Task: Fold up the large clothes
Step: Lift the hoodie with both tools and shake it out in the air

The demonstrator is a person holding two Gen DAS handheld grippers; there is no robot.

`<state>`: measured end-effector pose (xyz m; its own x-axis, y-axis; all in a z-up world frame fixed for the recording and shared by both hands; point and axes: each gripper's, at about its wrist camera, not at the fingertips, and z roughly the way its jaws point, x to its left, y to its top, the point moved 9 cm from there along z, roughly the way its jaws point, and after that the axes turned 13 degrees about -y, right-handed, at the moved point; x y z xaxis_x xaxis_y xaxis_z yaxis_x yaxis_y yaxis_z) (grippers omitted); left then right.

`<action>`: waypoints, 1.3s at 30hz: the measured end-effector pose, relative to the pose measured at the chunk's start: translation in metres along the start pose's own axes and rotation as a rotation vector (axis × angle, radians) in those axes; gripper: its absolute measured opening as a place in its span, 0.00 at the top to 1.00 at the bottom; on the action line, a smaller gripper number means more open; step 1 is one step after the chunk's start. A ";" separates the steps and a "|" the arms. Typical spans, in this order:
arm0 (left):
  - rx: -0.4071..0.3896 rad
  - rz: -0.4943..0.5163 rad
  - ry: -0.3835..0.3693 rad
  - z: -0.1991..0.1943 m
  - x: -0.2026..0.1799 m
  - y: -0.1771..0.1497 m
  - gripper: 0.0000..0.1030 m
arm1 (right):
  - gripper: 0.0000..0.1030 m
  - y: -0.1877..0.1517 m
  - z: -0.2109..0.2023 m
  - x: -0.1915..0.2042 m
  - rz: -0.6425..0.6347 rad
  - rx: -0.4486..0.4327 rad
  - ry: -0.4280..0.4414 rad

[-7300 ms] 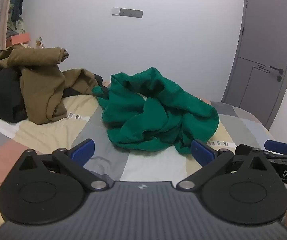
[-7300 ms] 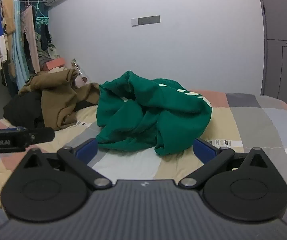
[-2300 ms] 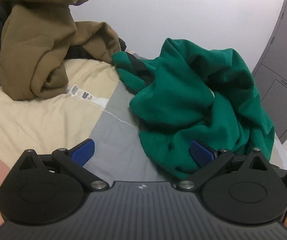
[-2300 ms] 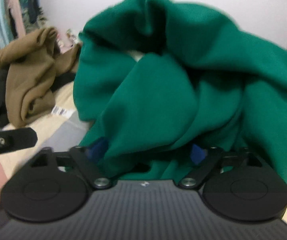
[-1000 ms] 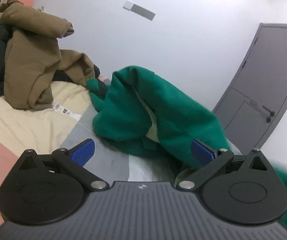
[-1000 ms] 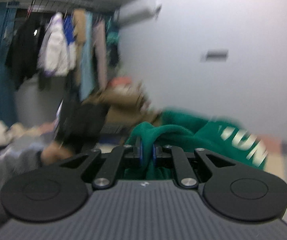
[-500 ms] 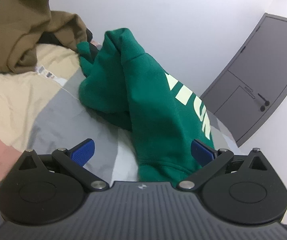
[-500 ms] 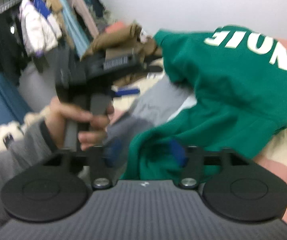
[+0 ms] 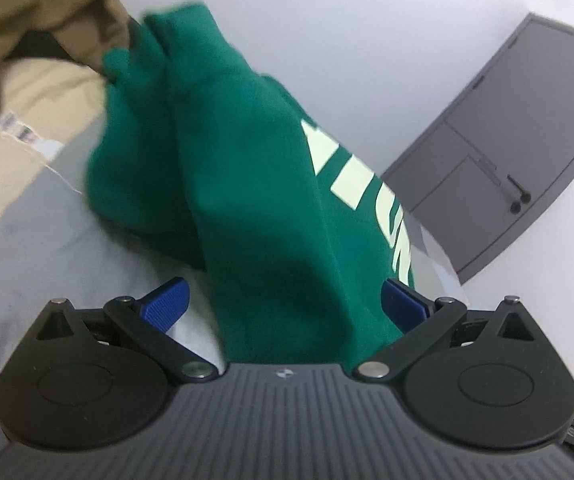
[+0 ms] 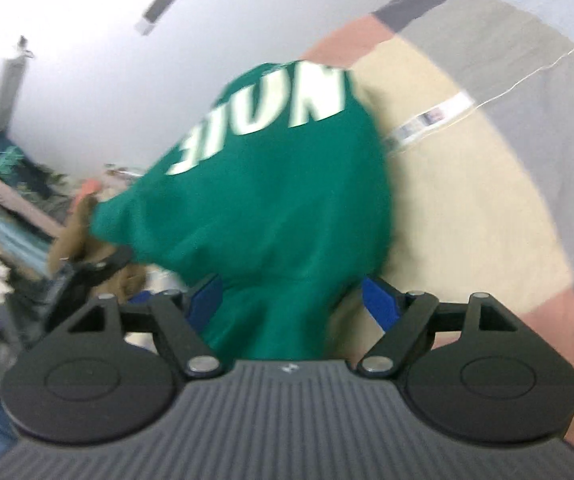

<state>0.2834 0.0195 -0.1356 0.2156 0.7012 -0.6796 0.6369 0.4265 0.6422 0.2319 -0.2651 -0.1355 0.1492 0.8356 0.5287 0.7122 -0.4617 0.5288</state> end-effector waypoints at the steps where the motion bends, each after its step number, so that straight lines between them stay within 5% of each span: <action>1: 0.014 -0.012 -0.005 0.009 0.003 0.000 0.00 | 0.23 0.002 0.008 -0.008 0.015 0.012 -0.026; 11: 0.049 -0.191 -0.175 0.057 0.022 -0.009 0.02 | 0.23 -0.002 0.093 -0.032 0.238 0.214 0.076; 14: 0.070 -0.176 -0.187 0.061 0.019 -0.005 0.19 | 0.30 0.007 0.094 -0.027 0.237 0.191 0.131; 16: 0.082 -0.155 -0.175 0.061 0.016 -0.003 0.52 | 0.37 0.010 0.091 -0.022 0.222 0.169 0.158; 18: 0.088 -0.103 -0.161 0.060 0.010 -0.001 0.72 | 0.61 0.013 0.087 -0.020 0.202 0.143 0.168; 21: 0.068 -0.044 -0.175 0.051 -0.005 0.004 0.88 | 0.77 0.022 0.077 -0.013 0.149 0.081 0.188; 31: -0.102 0.038 -0.312 -0.026 -0.069 0.037 0.94 | 0.90 0.059 0.012 0.013 0.002 -0.174 0.296; 39: -0.150 0.049 -0.309 -0.122 -0.074 0.017 0.95 | 0.92 0.055 -0.048 0.032 -0.047 -0.291 0.379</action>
<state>0.1880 0.0441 -0.0315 0.4718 0.5265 -0.7072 0.5093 0.4920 0.7061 0.2433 -0.2783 -0.0580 -0.1778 0.7154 0.6757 0.4821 -0.5353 0.6935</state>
